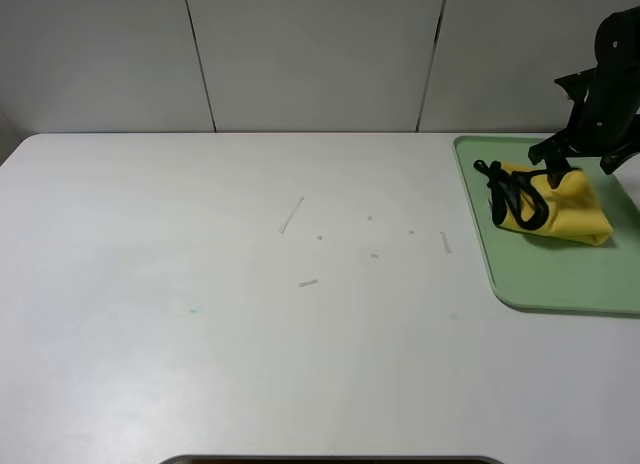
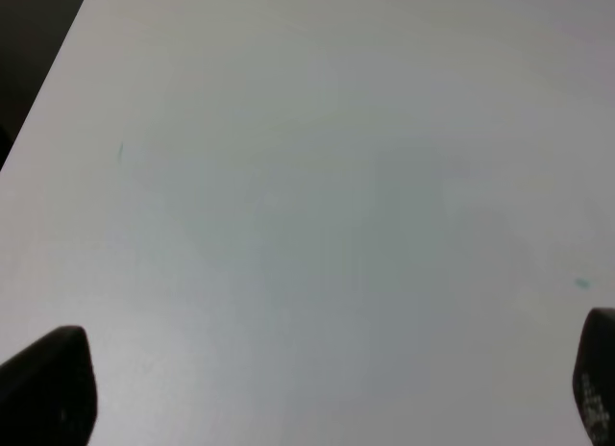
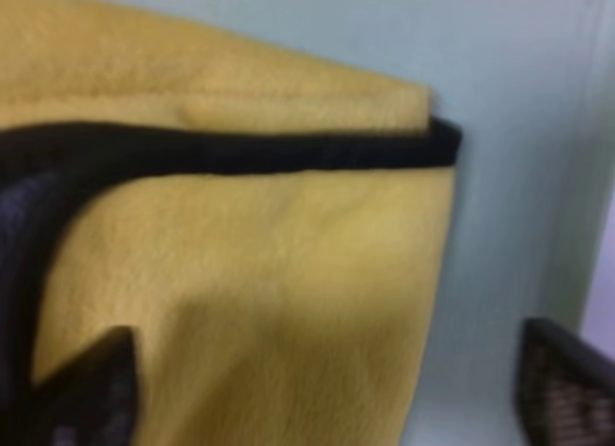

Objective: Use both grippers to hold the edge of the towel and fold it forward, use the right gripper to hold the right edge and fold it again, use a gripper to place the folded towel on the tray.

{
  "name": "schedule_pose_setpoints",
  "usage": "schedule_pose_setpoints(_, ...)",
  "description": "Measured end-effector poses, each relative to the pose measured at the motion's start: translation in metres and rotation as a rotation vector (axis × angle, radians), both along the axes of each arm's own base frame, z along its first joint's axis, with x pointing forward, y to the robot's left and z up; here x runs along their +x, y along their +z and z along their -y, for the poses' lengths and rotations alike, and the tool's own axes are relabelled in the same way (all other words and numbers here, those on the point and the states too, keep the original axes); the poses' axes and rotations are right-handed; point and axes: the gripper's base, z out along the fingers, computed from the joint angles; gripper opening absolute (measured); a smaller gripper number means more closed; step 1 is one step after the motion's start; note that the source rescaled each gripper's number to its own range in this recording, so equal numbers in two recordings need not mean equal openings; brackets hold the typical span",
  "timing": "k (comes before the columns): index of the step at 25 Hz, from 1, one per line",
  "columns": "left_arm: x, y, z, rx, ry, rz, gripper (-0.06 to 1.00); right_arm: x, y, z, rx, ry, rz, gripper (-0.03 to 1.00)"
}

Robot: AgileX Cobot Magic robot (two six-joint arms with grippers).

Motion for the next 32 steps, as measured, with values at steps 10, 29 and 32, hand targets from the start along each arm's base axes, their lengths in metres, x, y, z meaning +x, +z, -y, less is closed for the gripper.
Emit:
schedule_pose_setpoints(10,0.0,0.0,0.0,0.0,0.0,0.0,1.0,0.0,0.001,0.0,0.007,-0.033,0.015,0.99)
schedule_pose_setpoints(29,0.0,0.0,0.0,0.0,0.0,0.0,1.0,-0.044,0.081,-0.019,0.227,-0.216,-0.079,1.0)
schedule_pose_setpoints(32,0.0,0.0,0.0,0.0,0.0,0.0,1.0,-0.052,0.092,-0.022,0.253,-0.213,-0.099,1.0)
